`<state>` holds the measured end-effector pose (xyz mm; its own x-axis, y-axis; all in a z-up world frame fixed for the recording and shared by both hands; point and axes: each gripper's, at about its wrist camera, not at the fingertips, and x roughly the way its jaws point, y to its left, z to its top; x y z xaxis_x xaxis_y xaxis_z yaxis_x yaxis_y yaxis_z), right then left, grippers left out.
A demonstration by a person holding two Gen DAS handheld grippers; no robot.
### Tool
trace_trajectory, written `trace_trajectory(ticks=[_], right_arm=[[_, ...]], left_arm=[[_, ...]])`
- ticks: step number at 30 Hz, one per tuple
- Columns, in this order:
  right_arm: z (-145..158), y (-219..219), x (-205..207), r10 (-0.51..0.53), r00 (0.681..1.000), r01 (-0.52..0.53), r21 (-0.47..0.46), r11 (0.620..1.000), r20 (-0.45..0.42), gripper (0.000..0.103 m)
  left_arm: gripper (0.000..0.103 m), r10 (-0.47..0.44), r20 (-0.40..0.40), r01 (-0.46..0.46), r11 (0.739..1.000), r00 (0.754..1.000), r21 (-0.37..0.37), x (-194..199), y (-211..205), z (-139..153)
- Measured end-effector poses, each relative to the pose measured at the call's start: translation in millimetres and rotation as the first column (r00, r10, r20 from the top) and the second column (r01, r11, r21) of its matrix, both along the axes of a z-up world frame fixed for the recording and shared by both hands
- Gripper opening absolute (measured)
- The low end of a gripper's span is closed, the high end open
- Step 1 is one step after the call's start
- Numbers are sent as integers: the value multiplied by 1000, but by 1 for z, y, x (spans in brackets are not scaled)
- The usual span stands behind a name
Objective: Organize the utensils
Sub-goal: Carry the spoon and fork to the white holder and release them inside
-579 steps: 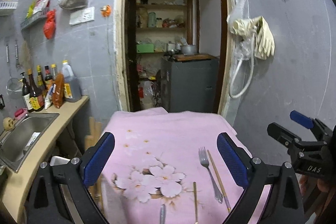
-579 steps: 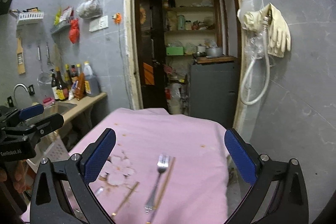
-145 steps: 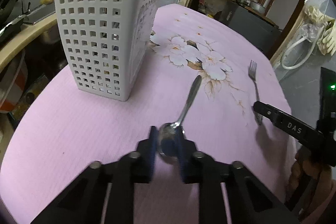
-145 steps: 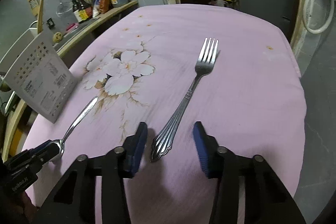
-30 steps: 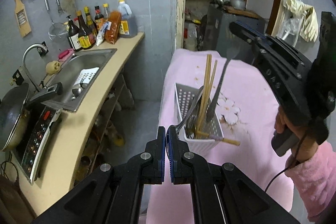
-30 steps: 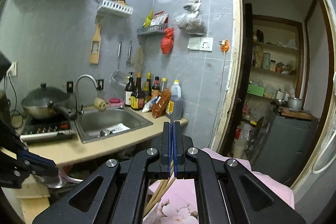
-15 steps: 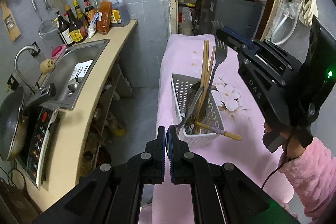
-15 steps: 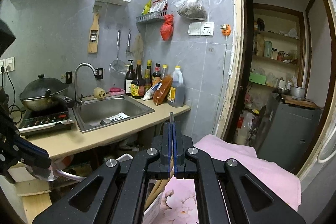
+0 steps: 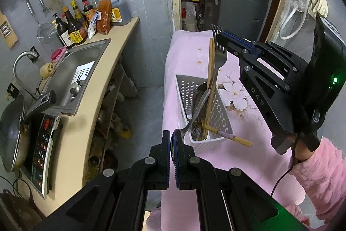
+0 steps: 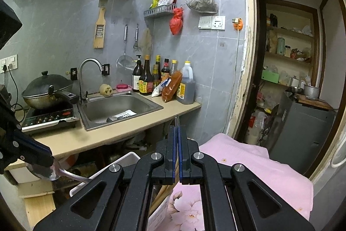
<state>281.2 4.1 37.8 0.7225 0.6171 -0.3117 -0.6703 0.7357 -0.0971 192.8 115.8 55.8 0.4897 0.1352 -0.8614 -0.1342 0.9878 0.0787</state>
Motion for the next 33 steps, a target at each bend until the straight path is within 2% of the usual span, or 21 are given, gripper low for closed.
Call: trace_trajectory(ticks=[9, 25, 27, 29, 33], right_arm=[[-9, 3, -1, 34, 999, -35, -22, 999, -36, 2], [-7, -15, 3, 34, 993, -29, 51, 998, -109, 4], [-6, -19, 3, 24, 993, -17, 62, 998, -115, 7], [-5, -24, 1, 12, 993, -3, 77, 997, -114, 16], [-3, -31, 1, -3, 993, 14, 96, 995, -114, 17]], left_arm=[[4, -2, -17, 2, 1000, 1000, -3, 7, -1, 0], [5, 6, -18, -6, 1000, 1000, -12, 20, 2, 1], [5, 6, -20, -6, 1000, 1000, -15, 23, 3, 0], [5, 1, -26, -2, 1000, 1000, -15, 25, 2, -1], [5, -30, -51, 31, 999, 998, 17, 26, 0, 0]])
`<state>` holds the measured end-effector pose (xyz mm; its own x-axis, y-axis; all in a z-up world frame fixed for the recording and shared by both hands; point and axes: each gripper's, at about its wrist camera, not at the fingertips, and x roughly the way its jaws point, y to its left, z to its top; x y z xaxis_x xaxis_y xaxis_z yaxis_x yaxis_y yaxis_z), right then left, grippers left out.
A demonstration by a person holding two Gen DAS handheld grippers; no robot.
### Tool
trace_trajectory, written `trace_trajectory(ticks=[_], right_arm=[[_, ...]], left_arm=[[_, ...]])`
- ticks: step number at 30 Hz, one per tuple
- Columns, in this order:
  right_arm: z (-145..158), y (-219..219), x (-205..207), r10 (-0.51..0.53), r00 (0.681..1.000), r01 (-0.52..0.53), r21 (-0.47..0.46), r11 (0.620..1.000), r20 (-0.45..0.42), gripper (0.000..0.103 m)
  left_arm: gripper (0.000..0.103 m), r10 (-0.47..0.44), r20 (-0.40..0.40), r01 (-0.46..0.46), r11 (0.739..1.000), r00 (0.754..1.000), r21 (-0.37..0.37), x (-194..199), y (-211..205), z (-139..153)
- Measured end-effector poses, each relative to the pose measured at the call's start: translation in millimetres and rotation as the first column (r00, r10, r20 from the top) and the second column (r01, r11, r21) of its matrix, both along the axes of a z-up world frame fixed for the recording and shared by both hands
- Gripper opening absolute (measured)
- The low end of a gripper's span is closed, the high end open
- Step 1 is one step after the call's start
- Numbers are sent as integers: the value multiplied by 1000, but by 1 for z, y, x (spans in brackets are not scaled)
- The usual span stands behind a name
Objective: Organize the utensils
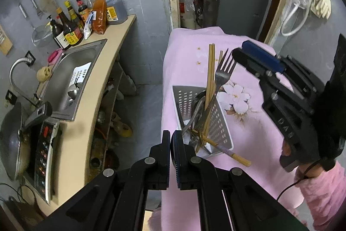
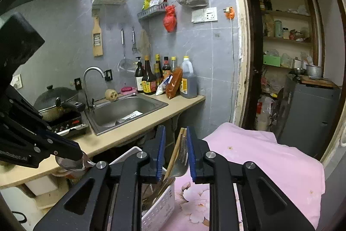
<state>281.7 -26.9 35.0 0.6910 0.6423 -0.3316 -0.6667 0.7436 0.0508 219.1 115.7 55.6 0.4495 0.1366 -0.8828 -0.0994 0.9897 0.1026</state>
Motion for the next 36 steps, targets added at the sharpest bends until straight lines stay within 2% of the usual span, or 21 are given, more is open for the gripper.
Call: trace_trajectory(ticks=[7, 12, 16, 25, 27, 29, 31, 33, 36], right_arm=[[2, -5, -2, -21, 1000, 21, 23, 1000, 0, 19], [1, -10, -5, -48, 999, 48, 31, 998, -9, 28], [2, -21, -8, -99, 995, 100, 51, 994, -23, 41], [3, -46, -23, -205, 977, 208, 67, 976, -50, 46], [4, -50, -29, -222, 974, 225, 66, 972, -46, 47], [6, -53, -34, -240, 970, 243, 67, 968, -41, 53], [8, -56, -40, -262, 965, 263, 66, 962, -36, 56], [10, -59, -48, -291, 956, 292, 65, 954, -31, 57], [12, -66, -58, -330, 943, 332, 69, 941, -33, 62]], left_arm=[[5, -69, -66, 74, 994, 995, 76, 6, -3, 0], [5, -85, -80, 91, 993, 993, 74, 11, -4, -2], [7, -107, -79, 113, 991, 991, 73, 14, -8, -2], [9, -112, -21, 112, 993, 994, 35, 19, -6, -2], [10, -108, 8, 108, 994, 994, 8, 18, -2, 0], [13, -104, 41, 105, 994, 994, -13, 17, 1, 2], [24, -99, 115, 107, 993, 988, -58, 10, 4, 6], [46, -90, 198, 113, 988, 976, -105, 2, 7, 8], [50, -79, 303, 128, 981, 950, -145, -10, 9, 7]])
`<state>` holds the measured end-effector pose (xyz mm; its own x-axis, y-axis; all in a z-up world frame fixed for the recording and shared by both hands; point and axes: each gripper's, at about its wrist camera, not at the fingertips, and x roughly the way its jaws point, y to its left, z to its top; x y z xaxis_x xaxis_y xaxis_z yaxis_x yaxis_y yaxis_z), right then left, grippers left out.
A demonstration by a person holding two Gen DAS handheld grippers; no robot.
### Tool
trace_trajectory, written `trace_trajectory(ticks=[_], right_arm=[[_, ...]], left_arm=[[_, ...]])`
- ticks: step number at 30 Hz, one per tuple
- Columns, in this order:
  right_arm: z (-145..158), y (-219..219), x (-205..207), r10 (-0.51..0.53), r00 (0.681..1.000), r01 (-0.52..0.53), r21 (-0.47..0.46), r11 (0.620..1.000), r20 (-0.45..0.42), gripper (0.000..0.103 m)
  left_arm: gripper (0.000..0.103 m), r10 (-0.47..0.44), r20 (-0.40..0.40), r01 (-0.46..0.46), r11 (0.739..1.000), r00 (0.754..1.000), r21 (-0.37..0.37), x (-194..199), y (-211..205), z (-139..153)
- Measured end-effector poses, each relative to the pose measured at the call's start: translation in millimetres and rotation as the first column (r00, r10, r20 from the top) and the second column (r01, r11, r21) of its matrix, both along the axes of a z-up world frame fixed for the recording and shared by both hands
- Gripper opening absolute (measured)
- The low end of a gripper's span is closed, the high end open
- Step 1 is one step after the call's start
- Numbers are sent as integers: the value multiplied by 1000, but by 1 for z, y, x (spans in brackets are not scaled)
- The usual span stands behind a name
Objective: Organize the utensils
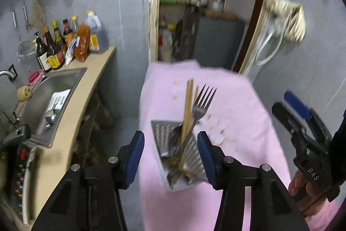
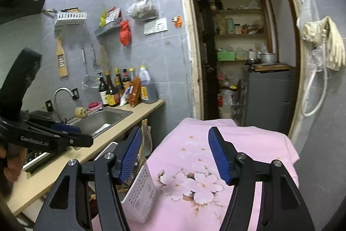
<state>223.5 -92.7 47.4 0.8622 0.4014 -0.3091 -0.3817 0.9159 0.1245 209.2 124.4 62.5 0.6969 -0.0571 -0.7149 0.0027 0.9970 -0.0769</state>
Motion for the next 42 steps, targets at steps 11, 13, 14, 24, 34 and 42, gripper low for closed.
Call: trace_trajectory(ticks=[11, 13, 14, 24, 34, 42], right_arm=[[1, -34, -42, -112, 993, 112, -9, 994, -27, 83], [-2, -42, -52, -135, 990, 135, -4, 991, -30, 91], [-3, -45, -56, -143, 989, 143, -3, 990, -31, 95], [-22, -81, -130, -206, 978, 205, -21, 978, -34, 101], [-33, -103, -207, -273, 961, 272, -39, 962, -35, 102], [-44, -108, -240, -275, 960, 272, -59, 960, -50, 102]], left_arm=[[85, -7, 247, 18, 999, 969, -41, -54, -20, -19], [94, 3, 285, 14, 998, 958, -57, -66, -23, -23], [97, 13, 300, 8, 998, 954, -68, -72, -24, -26], [102, 80, 372, -34, 991, 925, -129, -138, -38, -45], [102, -19, 384, 25, 1000, 923, -12, -197, -74, -56], [102, 4, 357, 14, 999, 934, -46, -226, -79, -64]])
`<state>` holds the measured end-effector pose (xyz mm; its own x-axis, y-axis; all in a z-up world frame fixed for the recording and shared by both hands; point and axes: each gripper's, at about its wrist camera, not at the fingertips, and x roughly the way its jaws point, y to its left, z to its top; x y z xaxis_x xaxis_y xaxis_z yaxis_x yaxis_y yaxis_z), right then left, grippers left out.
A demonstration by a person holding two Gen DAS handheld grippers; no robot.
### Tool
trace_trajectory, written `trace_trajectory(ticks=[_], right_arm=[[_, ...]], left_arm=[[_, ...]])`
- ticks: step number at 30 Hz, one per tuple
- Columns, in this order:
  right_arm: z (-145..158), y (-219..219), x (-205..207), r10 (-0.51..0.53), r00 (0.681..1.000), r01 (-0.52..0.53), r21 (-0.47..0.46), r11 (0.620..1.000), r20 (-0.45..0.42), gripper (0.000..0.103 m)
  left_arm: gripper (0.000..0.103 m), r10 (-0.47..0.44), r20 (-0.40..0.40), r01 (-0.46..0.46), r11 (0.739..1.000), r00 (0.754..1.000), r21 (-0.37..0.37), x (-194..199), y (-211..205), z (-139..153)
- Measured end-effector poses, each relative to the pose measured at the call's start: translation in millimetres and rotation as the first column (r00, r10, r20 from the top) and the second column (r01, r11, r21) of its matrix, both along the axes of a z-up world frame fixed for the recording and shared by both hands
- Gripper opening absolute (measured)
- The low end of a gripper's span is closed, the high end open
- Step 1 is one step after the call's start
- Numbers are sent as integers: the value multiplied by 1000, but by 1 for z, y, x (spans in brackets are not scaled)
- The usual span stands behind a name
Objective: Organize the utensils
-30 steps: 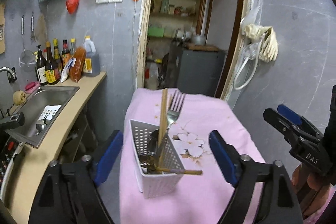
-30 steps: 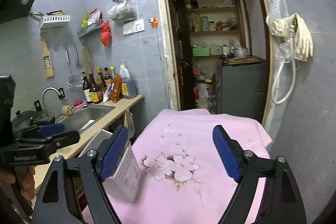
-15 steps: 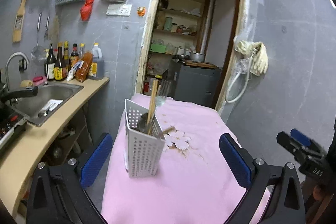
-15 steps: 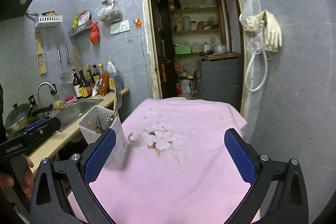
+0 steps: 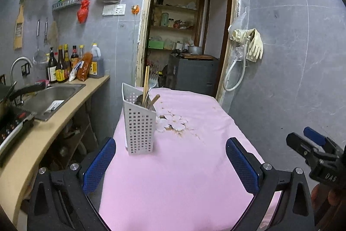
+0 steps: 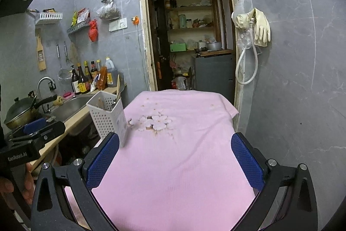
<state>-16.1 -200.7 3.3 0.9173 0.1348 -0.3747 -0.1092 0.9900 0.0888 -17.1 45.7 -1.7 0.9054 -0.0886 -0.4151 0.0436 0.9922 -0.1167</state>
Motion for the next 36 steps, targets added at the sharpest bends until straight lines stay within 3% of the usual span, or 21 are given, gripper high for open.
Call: trace_trajectory(ticks=[36], right_arm=[[4, 9, -13, 16, 1000, -15, -19, 1000, 9, 102]], left_arm=[[102, 26, 10, -26, 1000, 1000, 6, -19, 5, -2]])
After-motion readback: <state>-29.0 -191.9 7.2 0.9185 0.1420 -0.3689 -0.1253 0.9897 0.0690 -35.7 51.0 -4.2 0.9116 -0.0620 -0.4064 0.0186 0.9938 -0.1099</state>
